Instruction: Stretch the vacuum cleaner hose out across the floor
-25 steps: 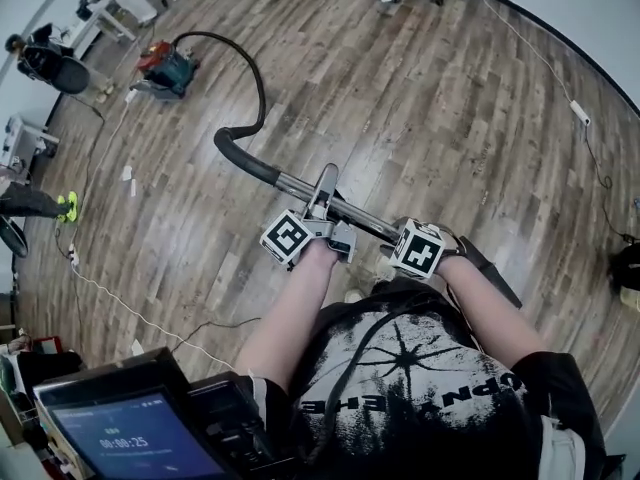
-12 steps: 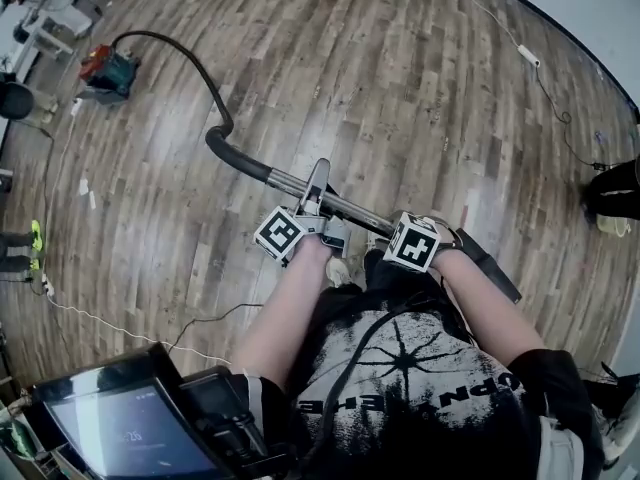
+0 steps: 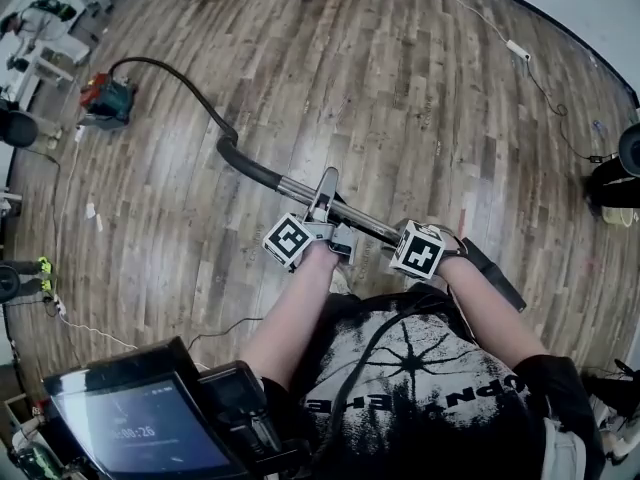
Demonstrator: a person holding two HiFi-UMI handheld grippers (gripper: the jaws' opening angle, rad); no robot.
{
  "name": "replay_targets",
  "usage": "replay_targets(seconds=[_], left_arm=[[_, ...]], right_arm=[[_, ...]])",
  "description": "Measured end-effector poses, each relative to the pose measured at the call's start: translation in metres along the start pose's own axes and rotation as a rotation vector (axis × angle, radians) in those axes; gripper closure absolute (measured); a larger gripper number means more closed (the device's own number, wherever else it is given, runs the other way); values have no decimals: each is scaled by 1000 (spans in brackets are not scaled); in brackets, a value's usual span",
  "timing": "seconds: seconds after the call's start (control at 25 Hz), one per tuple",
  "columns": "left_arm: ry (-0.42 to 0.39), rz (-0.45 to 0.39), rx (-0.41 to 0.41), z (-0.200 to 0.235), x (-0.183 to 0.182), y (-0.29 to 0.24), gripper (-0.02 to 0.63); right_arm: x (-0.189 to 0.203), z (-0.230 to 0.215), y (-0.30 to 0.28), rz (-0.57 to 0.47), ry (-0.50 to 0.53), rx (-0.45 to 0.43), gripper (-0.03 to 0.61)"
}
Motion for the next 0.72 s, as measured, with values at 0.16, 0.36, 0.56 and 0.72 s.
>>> replay_targets(seconds=[0.16, 0.36, 0.56, 0.72], left_arm=[[20, -5, -3, 7, 52, -25, 577], [-34, -20, -37, 29, 113, -46, 577], [-12, -50, -35, 35, 157, -71, 577], [-37, -68, -67, 48, 173, -83, 577]], right_arm=[[50, -7, 15, -25, 3, -8, 491], [120, -10, 34, -32, 22, -24, 489], [167, -25, 54, -35, 56, 18, 477], [192, -40, 60, -9, 91, 89, 477]])
Point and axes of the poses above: the fingertips, and each gripper's own axes: y backward along the fingers, z to its left, x out of its underside, the point moved 1 cm from there along y, backward along the fingers, and after that the axes turned 10 degrees about y, right-handed, at the moved point
